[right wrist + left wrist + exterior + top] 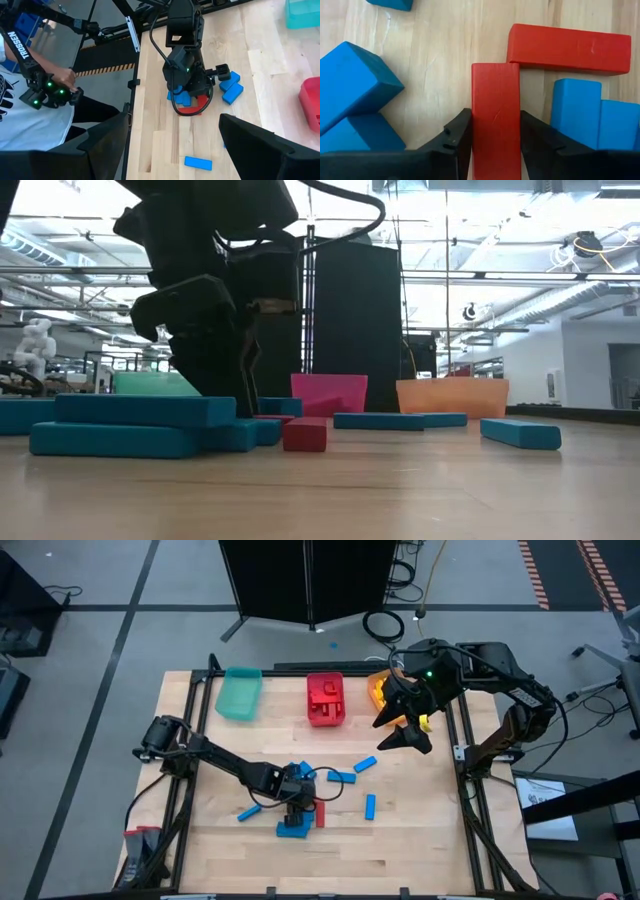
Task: Sort blocks
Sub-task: Put the red block into the red bin
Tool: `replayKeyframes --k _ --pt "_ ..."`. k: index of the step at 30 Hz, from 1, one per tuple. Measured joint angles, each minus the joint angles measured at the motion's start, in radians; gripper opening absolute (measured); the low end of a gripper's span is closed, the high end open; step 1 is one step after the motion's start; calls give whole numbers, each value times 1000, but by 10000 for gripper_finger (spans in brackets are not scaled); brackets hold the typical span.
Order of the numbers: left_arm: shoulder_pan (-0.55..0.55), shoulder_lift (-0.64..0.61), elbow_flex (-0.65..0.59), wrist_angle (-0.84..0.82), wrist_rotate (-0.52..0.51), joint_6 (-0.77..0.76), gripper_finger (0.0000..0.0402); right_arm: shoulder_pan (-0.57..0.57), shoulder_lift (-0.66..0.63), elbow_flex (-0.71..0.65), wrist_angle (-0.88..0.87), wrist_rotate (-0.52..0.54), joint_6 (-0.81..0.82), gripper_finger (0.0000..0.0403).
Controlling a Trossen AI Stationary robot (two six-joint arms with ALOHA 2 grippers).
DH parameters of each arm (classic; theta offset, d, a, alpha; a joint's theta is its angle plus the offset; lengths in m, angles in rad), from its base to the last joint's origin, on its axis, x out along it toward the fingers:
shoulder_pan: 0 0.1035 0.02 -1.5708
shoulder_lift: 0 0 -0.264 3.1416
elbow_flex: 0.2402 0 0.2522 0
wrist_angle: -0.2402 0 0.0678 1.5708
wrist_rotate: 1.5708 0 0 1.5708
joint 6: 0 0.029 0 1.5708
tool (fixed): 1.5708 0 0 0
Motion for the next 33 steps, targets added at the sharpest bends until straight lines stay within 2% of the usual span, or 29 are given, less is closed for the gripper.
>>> replayKeyframes --k 4,6,12,16,20,23,26,29,33 --pt "-1 -19 21 -41 -26 -19 133 0 -2 0 1 1 -17 308" --pt "-3 -46 32 -81 -77 -5 133 0 -4 0 7 2 -35 308" --pt "33 -199 86 -164 -248 30 133 0 -28 0 56 3 -78 308" --pt "58 -325 107 -154 -344 29 133 0 -43 1 91 19 -106 308" --pt "72 -478 124 -33 -452 59 133 0 -56 1 109 135 -162 308" --pt "71 -572 123 163 -475 175 133 0 -54 0 156 206 -218 308" --pt "70 -640 129 381 -483 311 133 0 -46 -1 273 214 -282 308" --pt "71 -668 126 524 -480 434 133 0 -34 1 415 212 -340 308" --pt "71 -683 125 653 -426 530 133 -1 -17 -1 571 214 -398 308"
